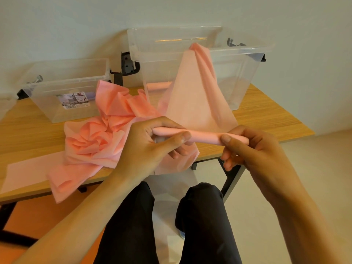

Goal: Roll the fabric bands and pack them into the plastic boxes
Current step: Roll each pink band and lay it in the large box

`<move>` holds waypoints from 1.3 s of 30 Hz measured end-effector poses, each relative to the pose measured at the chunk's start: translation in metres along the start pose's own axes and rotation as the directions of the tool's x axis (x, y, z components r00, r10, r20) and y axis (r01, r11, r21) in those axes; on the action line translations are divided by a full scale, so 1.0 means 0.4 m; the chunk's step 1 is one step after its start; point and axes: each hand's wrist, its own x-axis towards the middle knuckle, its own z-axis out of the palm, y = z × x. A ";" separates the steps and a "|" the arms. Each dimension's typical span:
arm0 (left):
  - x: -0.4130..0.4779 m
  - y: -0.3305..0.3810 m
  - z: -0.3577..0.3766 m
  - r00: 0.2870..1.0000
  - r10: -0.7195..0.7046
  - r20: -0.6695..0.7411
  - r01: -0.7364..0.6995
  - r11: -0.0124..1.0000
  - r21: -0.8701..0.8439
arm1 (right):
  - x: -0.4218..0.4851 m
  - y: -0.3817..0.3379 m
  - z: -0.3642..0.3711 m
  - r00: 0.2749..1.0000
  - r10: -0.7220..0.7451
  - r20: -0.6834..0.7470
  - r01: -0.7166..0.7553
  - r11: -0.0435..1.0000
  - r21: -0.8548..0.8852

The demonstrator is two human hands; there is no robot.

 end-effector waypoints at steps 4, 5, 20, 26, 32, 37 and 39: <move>-0.009 0.007 0.002 0.999 -0.042 -0.028 0.041 0.999 -0.034 | 0.004 -0.004 0.008 0.999 -0.019 0.030 0.019 1.000 0.002; -0.014 0.007 0.004 0.998 -0.055 -0.023 0.055 0.998 -0.036 | 0.005 -0.004 0.008 0.999 -0.027 0.040 0.027 1.000 -0.006; -0.018 0.010 -0.012 0.999 -0.046 0.023 0.045 0.999 0.028 | -0.010 -0.021 0.006 0.997 -0.042 0.059 0.045 0.998 -0.049; -0.029 0.020 -0.021 0.994 -0.046 0.096 0.042 0.998 0.040 | -0.014 -0.015 0.007 0.997 0.006 0.077 0.000 0.996 -0.086; -0.025 0.030 -0.029 0.996 -0.020 0.084 0.014 0.998 0.063 | 0.027 -0.067 -0.017 0.999 -0.009 0.044 0.021 0.958 -0.287; -0.027 0.029 -0.023 0.998 -0.013 0.064 0.008 0.997 0.076 | 0.190 -0.138 0.017 0.915 -0.364 -0.173 0.190 0.769 -0.610; -0.028 0.028 -0.021 0.998 -0.006 0.069 0.000 0.996 0.088 | 0.260 -0.167 0.058 0.864 -0.494 -0.096 0.293 0.649 -0.702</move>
